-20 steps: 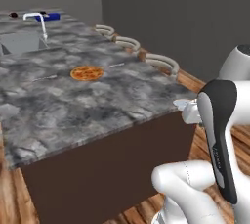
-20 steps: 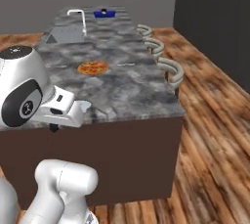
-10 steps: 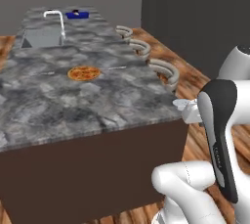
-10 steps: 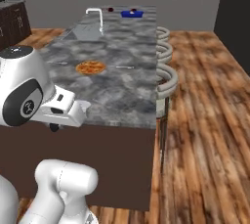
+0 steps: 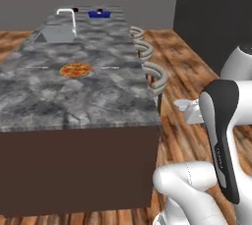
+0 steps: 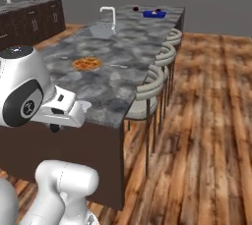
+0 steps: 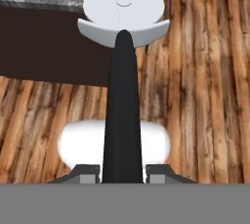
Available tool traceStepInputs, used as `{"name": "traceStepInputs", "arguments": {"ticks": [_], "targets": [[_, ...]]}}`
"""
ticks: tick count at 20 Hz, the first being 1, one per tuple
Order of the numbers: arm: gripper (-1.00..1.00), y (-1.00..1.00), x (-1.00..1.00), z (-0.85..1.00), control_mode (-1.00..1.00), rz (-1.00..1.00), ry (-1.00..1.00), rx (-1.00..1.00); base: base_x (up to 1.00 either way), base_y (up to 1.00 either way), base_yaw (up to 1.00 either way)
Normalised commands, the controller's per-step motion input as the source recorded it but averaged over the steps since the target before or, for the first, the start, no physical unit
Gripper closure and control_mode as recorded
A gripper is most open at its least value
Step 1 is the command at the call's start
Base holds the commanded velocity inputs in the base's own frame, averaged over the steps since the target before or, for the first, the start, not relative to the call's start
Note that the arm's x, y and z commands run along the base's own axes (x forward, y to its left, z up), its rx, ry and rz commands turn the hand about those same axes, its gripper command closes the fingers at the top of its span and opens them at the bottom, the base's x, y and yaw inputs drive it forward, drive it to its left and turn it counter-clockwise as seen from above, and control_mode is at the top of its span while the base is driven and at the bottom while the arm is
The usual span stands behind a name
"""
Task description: Take the pizza cutter from the drawer on the right and place it on the dining counter for cutting.
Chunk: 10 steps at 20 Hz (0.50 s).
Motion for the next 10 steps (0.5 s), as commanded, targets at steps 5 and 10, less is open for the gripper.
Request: {"name": "traceStepInputs", "arguments": {"ticks": [5,10], "targets": [[1.00,0.00,0.00,0.00,1.00,0.00,0.00,0.00,0.12,-1.00,0.49],[1.00,0.00,0.00,0.00,1.00,0.00,0.00,0.00,0.40,-0.78,0.63]]}}
